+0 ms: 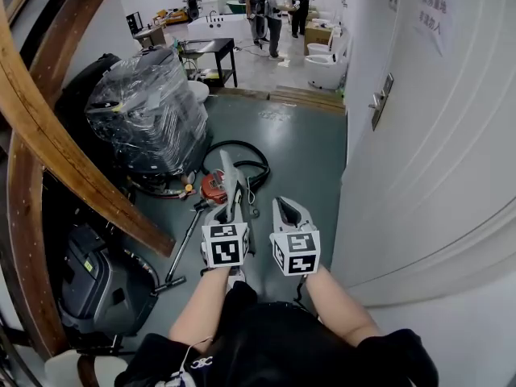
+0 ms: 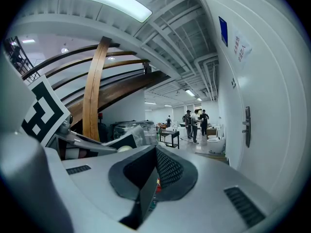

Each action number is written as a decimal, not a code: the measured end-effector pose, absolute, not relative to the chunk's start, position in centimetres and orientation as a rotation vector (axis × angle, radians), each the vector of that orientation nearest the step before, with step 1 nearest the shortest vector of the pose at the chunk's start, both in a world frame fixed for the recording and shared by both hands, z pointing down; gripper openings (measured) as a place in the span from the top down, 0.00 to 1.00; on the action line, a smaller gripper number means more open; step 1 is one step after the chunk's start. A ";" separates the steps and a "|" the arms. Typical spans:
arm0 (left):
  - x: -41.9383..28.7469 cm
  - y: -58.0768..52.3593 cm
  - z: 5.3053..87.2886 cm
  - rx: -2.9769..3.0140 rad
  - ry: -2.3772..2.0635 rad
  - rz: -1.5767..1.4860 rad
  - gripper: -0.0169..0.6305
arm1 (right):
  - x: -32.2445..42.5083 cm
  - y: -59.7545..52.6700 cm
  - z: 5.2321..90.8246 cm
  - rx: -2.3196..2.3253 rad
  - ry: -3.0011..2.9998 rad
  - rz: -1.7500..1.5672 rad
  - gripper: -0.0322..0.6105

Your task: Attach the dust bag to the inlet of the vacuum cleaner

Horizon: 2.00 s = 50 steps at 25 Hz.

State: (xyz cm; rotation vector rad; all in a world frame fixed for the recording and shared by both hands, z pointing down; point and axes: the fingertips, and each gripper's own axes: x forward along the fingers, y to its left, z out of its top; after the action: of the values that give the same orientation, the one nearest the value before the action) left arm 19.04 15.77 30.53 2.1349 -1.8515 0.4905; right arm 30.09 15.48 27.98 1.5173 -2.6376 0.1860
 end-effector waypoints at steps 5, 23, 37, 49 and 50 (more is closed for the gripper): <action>18.7 15.0 30.9 2.136 -1.841 0.485 0.94 | 29.9 15.1 28.2 1.518 -2.631 0.165 0.95; 15.0 5.6 33.2 2.136 -1.795 0.441 0.94 | 26.2 5.9 29.8 1.504 -2.596 0.139 0.95; 8.9 -7.2 33.6 2.118 -1.743 0.432 0.93 | 19.7 -7.3 30.2 1.461 -2.559 0.145 0.95; 1.5 -15.4 34.1 2.078 -1.748 0.404 0.93 | 12.1 -16.1 30.7 1.386 -2.546 0.159 0.95; 0.7 -15.7 34.3 2.071 -1.752 0.405 0.93 | 11.3 -16.7 30.8 1.379 -2.548 0.164 0.95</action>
State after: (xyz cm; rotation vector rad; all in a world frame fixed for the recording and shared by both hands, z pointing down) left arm 0.73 -15.73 34.30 2.0707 -1.7515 0.4048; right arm 11.35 -16.67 30.77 1.3792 -2.5482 0.1642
